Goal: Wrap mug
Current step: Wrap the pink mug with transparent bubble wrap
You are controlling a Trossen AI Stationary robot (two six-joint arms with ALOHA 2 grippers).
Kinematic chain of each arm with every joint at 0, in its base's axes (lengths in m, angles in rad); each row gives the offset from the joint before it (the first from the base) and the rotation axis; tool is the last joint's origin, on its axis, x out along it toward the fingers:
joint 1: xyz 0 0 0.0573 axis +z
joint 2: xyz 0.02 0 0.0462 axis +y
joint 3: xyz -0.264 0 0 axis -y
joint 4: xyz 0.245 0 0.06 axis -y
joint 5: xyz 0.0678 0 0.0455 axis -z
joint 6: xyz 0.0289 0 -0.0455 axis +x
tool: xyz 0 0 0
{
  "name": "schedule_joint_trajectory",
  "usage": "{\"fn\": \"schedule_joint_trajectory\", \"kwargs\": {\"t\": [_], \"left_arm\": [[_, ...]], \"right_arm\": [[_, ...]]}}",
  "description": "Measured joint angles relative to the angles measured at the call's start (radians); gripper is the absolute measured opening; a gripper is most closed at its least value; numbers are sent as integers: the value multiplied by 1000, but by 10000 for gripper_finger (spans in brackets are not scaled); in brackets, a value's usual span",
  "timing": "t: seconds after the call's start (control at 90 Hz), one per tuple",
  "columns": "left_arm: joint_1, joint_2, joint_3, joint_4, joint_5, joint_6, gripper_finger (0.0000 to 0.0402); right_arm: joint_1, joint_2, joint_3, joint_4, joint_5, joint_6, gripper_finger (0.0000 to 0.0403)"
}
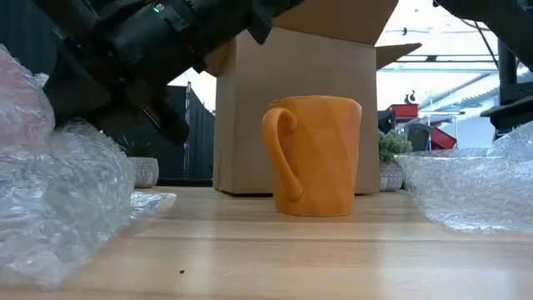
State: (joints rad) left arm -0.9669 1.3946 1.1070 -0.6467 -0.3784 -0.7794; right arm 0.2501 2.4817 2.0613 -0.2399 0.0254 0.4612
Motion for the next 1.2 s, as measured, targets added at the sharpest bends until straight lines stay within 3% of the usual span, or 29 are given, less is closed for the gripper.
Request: {"fn": "schedule_joint_trajectory", "kwargs": {"t": [0.178,0.433,0.556,1.2], "left_arm": [[-24,68,-85,169,8,-12,0],[-24,257,-104,223,64,-70,0],[-24,291,-104,264,52,-50,0],[-26,378,-100,179,-78,13,0]], "right_arm": [[0,0,0,1,1,-6,4],[0,-2,2,3,4,-30,4],[5,-2,2,5,4,-42,4],[51,-6,93,-43,8,-280,4]]}}
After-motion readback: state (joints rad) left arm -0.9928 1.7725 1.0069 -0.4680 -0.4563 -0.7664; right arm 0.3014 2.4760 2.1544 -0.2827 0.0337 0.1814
